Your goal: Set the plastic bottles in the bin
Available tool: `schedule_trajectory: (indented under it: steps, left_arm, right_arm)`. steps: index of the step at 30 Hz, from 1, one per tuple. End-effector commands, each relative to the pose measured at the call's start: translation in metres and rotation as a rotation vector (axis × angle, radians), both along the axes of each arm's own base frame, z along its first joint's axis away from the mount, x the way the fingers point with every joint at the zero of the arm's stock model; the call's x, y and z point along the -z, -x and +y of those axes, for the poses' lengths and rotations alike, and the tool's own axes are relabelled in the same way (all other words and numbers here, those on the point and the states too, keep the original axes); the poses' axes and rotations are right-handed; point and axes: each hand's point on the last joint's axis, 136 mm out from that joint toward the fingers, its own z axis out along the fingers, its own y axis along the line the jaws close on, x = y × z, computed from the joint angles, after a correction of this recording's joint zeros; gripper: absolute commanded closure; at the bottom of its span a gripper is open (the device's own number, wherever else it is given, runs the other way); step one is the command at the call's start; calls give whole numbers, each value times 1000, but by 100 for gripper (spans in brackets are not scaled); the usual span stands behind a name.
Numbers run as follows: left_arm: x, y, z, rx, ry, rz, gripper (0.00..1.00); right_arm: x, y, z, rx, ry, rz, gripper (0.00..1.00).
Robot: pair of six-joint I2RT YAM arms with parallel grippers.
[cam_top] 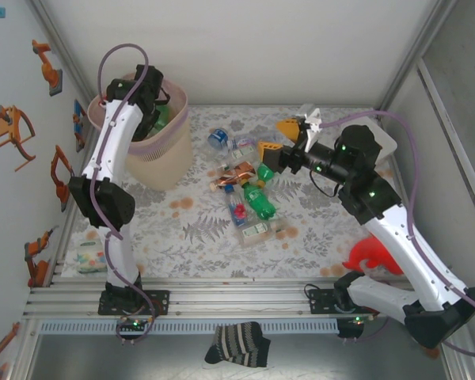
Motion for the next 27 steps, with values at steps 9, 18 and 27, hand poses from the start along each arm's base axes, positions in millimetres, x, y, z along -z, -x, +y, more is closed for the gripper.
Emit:
schedule_trajectory:
  steps: [9,18,27]
  left_arm:
    - [-2,-11,-2,-8,65,-6,14]
    - [-49,-4,-3,46,63,-116,11]
    - [-72,-1,-5,166,27,-182,17]
  right_arm:
    - [-7,10,-13,43,14,-41,20]
    - [2,-2,-13,83,34,-4,20]
    - [16,-14,-11,110,68,51,21]
